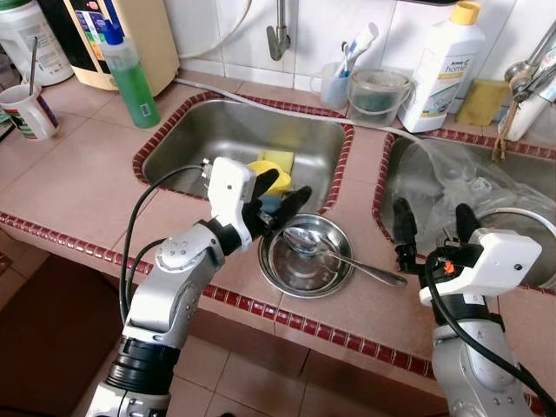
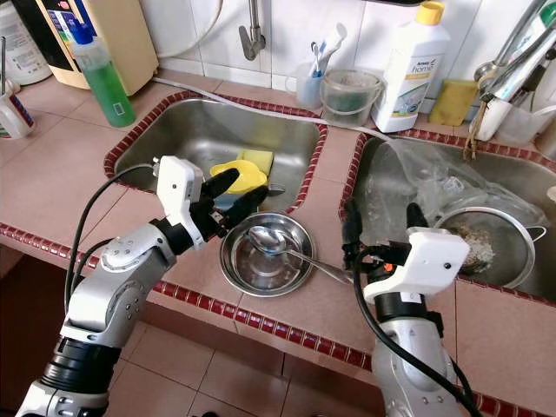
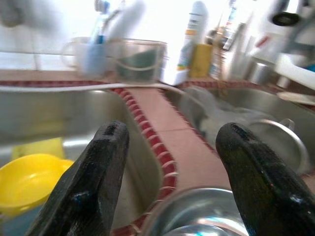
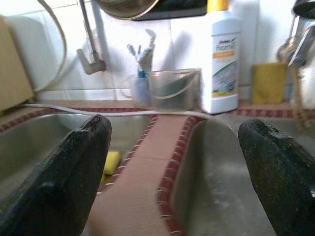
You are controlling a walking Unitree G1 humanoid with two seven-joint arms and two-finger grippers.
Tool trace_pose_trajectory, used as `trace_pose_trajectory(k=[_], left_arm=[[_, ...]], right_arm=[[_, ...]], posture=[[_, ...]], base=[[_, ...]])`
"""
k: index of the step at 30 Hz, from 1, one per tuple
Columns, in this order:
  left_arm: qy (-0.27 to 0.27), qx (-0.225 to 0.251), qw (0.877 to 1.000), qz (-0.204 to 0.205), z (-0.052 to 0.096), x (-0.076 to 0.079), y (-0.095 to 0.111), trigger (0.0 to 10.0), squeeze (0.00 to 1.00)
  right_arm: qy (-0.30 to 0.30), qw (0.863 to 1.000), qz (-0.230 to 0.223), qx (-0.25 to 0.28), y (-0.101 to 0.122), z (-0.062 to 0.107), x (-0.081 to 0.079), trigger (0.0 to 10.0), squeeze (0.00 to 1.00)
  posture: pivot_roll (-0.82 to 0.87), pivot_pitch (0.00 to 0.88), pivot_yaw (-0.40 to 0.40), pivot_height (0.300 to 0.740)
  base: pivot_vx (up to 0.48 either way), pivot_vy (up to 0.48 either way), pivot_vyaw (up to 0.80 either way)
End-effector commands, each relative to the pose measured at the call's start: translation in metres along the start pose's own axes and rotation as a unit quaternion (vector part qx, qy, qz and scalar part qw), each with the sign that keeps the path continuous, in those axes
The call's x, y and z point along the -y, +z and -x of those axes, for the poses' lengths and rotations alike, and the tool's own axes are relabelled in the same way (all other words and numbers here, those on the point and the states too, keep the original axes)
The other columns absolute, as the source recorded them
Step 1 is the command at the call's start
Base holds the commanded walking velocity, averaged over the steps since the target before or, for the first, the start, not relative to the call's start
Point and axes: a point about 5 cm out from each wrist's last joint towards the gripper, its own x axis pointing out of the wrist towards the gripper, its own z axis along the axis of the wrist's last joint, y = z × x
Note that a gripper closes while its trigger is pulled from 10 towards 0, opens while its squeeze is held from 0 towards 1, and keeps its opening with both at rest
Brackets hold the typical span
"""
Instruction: Kitchen organization
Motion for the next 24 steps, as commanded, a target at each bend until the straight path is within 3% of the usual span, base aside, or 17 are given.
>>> trace_pose_trajectory(k=[1, 16, 24], left_arm=[[0.025, -0.004, 1.0, 0.006, 0.001, -0.003, -0.005, 10.0, 0.0], [0.066, 0.005, 0.998, 0.013, 0.0, -0.02, 0.0, 10.0, 0.0], [0.072, 0.012, 0.997, 0.006, -0.001, -0.024, 0.004, 10.0, 0.0]], right_arm=[[-0.014, 1.0, 0.019, 0.012, 0.003, -0.006, 0.01, 10.0, 0.0], [-0.011, 0.998, 0.048, 0.034, 0.002, -0.018, 0.014, 10.0, 0.0], [-0.006, 0.998, 0.049, 0.045, 0.001, -0.021, 0.011, 10.0, 0.0]], posture=[[-0.2, 0.09, 0.057, 0.74], [-0.19, 0.062, 0.052, 0.74], [-0.18, 0.052, 0.054, 0.74]], base=[[0.0, 0.0, -0.79], [0.0, 0.03, -0.78], [0.0, 0.441, 0.0]])
